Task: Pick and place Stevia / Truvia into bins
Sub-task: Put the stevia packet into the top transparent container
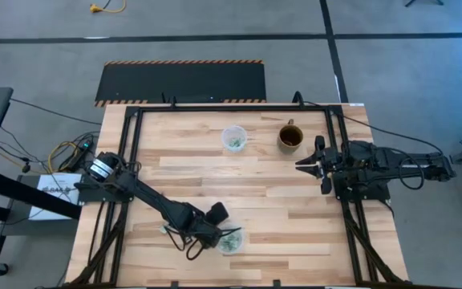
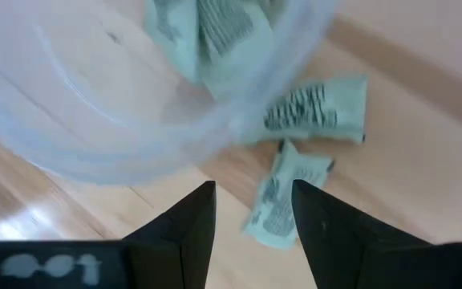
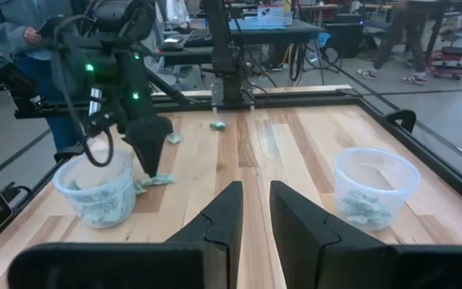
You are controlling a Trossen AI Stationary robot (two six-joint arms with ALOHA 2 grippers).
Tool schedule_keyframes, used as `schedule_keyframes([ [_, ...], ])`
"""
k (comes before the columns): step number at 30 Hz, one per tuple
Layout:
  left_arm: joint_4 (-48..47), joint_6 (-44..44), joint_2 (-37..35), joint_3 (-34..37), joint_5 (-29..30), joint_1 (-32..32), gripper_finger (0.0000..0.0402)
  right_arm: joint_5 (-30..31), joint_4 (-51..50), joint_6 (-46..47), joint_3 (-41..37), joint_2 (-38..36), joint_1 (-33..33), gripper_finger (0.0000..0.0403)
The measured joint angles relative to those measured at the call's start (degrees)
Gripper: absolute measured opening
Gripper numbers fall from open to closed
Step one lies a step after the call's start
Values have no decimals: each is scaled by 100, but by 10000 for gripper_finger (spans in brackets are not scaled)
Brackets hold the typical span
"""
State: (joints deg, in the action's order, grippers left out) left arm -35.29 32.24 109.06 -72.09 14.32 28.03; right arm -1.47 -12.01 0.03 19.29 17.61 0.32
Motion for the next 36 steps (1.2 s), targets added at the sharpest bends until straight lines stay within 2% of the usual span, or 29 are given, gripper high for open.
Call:
schedule_keyframes([
  [4, -202, -206, 0, -226, -237, -15, 155, 1, 0, 0, 2, 0, 1, 59],
  [9, -610, -600, 0, -241, -877, -207, 155, 1, 0, -1, 2, 0, 1, 59],
  [17, -621, -1602, -2, -241, -1364, -634, 155, -1, 0, 0, 2, 0, -1, 59],
  [23, -635, -2755, -2, -241, -1080, -809, 155, 1, 0, 0, 2, 0, 2, 59],
  [27, -532, -2934, 27, -119, -1299, -815, 155, 1, 0, -2, 2, 0, 1, 59],
  [31, -651, -3137, 57, -99, -1055, -810, 155, -1, 0, -2, 2, 1, 0, 59],
  [36, -555, -3183, 73, -101, -1047, -831, 155, -1, -14, 0, 2, 2, 1, 59],
])
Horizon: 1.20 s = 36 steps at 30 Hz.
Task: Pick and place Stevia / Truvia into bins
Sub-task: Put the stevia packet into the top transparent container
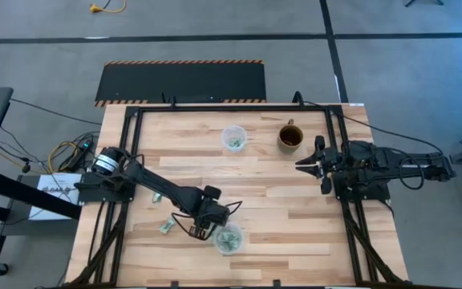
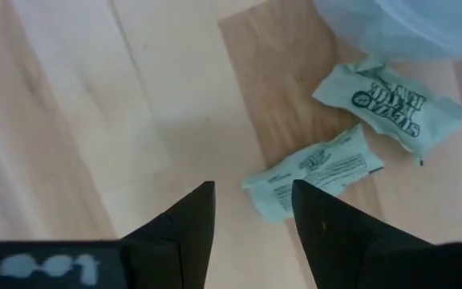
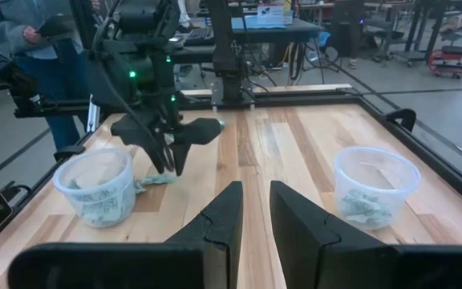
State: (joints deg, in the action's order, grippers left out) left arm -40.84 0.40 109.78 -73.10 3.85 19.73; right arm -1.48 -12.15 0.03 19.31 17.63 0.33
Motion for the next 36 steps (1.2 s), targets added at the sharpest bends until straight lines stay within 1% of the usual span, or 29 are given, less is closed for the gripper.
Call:
schedule_keyframes([
  [3, -9, 2, 103, 2, -31, 5, 155, 0, -6, -1, -2, 0, 1, 59],
  [7, 19, 61, 171, -3, -228, 4, 155, 1, -28, -1, -1, 0, 1, 59],
  [10, 15, 74, 174, 0, -219, 4, 155, 0, -71, 0, 0, -1, 0, 59],
  [17, -279, 67, 190, 0, 618, -17, 155, 2, -78, -2, 0, 0, 1, 59],
  [21, -322, 164, 190, 0, 765, -129, 155, 1, -78, 0, 0, 0, 1, 59],
  [25, -354, 212, 190, 0, 1035, -301, 155, 0, -77, 0, 0, -1, 0, 59],
  [27, -374, 327, 190, 0, 1033, -400, 155, 2, -77, 0, 0, 0, -2, 59],
  [31, -407, 525, 175, 0, 841, -497, 155, 2, -75, -2, 0, 0, -2, 59],
  [36, -486, 527, -109, 0, 779, -496, 155, 2, -75, -1, 0, 0, -1, 59],
])
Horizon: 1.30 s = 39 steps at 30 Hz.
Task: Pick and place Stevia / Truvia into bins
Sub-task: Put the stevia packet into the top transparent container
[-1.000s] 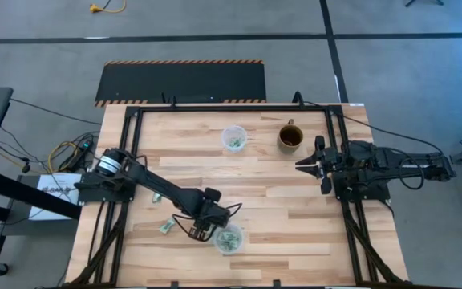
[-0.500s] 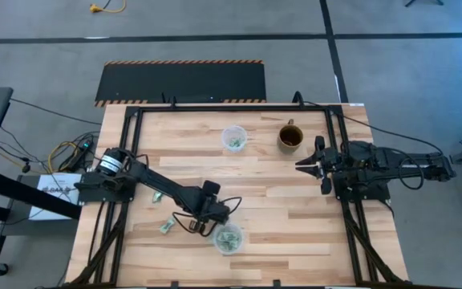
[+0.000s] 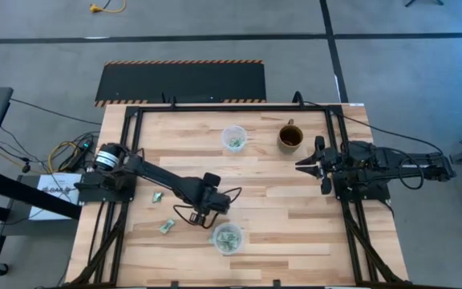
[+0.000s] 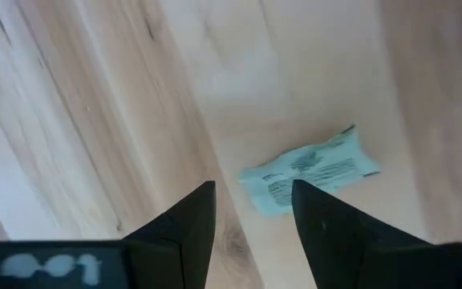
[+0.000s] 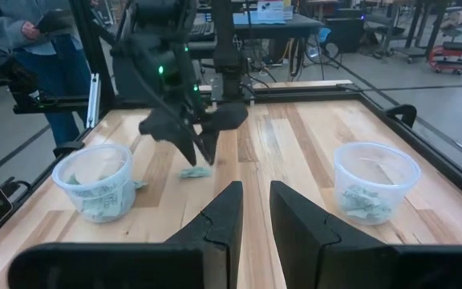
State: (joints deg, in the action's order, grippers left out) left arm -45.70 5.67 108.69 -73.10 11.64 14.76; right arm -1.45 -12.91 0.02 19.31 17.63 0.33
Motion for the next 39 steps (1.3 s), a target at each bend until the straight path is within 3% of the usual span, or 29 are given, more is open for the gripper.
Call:
schedule_keyframes([
  [4, 5, 108, -276, 0, -475, -2, 155, -2, 0, -1, 0, 0, -1, 59],
  [7, -12, 576, -312, 0, -1157, 2, 155, 0, 0, 1, 0, -1, 1, 59],
  [10, -46, 1202, -265, 2, -1398, 40, 155, 0, 0, 0, 0, 0, -1, 59],
  [16, 18, 2218, -252, 92, -871, 163, 155, 0, 2, -1, 0, -2, 1, 59],
  [28, 103, 3040, 124, 98, -325, 221, 155, -1, -20, 1, -2, 0, 1, 59],
  [39, 217, 3943, 122, 98, -692, 225, 155, -2, -18, 1, -2, -2, 0, 59],
])
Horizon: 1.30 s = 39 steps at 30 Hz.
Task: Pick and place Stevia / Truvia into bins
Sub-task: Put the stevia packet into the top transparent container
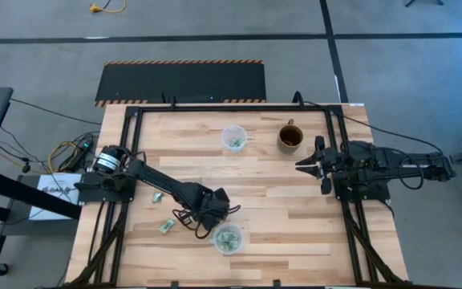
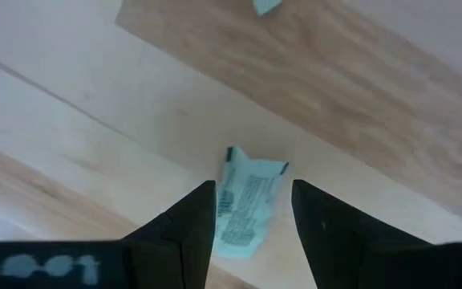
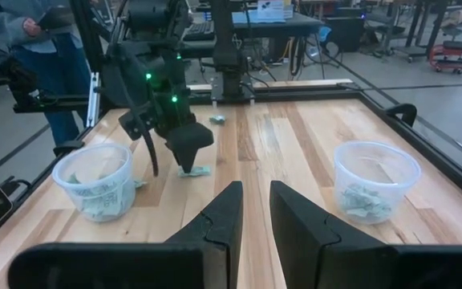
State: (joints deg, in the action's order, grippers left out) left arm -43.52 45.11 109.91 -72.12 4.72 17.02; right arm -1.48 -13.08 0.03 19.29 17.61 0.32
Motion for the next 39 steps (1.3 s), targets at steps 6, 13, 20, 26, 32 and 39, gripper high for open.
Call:
schedule_keyframes([
  [6, 107, 168, 90, 1, 77, -44, 155, 0, -1, 0, 1, 0, 0, 59],
  [13, 64, 193, 321, -34, 112, -42, 155, 1, -30, -2, 1, 0, 2, 59],
  [20, 83, -128, 321, -55, 236, -44, 126, 0, -27, 0, 1, 0, -1, 59],
  [26, -28, -542, 332, -50, -10, -94, 26, 0, -26, 0, 2, 0, 1, 59],
  [32, -15, -1175, 252, -46, -32, -146, 4, 2, -28, 0, 2, 0, 0, 59],
  [39, 2, -1340, -546, -32, 601, -199, 1, 1, -28, 0, 1, 0, 1, 59],
])
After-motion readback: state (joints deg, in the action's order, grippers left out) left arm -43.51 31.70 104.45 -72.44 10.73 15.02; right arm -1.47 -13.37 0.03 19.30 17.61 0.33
